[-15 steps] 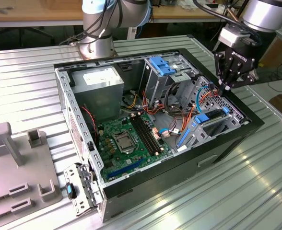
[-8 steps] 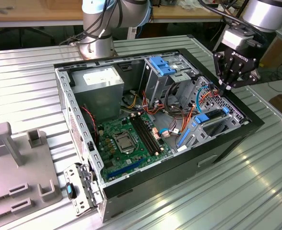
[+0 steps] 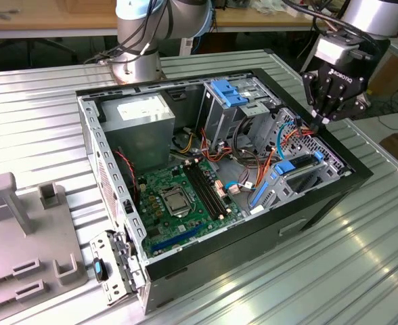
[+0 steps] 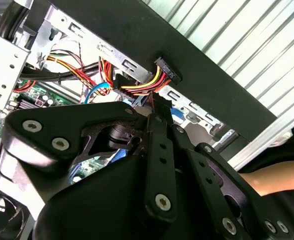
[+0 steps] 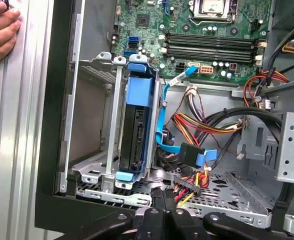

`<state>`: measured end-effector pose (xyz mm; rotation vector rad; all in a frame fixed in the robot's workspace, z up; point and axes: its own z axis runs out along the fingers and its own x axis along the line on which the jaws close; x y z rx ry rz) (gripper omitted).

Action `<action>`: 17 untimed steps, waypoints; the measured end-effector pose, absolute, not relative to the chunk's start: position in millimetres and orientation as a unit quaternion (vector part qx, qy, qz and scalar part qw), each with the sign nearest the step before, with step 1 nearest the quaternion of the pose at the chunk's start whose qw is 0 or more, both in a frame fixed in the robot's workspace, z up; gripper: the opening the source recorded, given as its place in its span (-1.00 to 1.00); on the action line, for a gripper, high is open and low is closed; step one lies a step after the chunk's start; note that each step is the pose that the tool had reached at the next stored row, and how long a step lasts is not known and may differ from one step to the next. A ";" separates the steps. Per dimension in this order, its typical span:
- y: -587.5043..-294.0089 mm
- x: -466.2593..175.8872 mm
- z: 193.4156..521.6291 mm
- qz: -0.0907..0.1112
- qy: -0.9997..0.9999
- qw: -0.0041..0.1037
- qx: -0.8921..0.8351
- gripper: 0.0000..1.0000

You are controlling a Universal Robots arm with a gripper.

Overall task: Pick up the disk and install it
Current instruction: 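Insert the first disk wire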

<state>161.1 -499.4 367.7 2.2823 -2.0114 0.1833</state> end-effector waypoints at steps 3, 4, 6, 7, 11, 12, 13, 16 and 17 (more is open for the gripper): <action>-498.6 162.6 369.1 0.061 -0.657 0.051 0.750 -0.79; -498.5 162.7 369.5 0.061 -0.654 0.052 0.752 -0.79; -498.5 162.9 370.2 0.063 -0.639 0.053 0.765 -0.79; -498.5 162.9 370.2 0.064 -0.634 0.053 0.769 -0.79; -498.5 162.9 370.4 0.067 -0.606 0.052 0.791 -0.79; -498.5 162.9 370.4 0.068 -0.598 0.052 0.797 -0.79; -498.5 162.8 370.4 0.069 -0.591 0.052 0.802 -0.79; -498.5 162.8 370.4 0.071 -0.567 0.051 0.819 -0.79; -498.5 162.9 370.4 0.072 -0.561 0.051 0.823 -0.79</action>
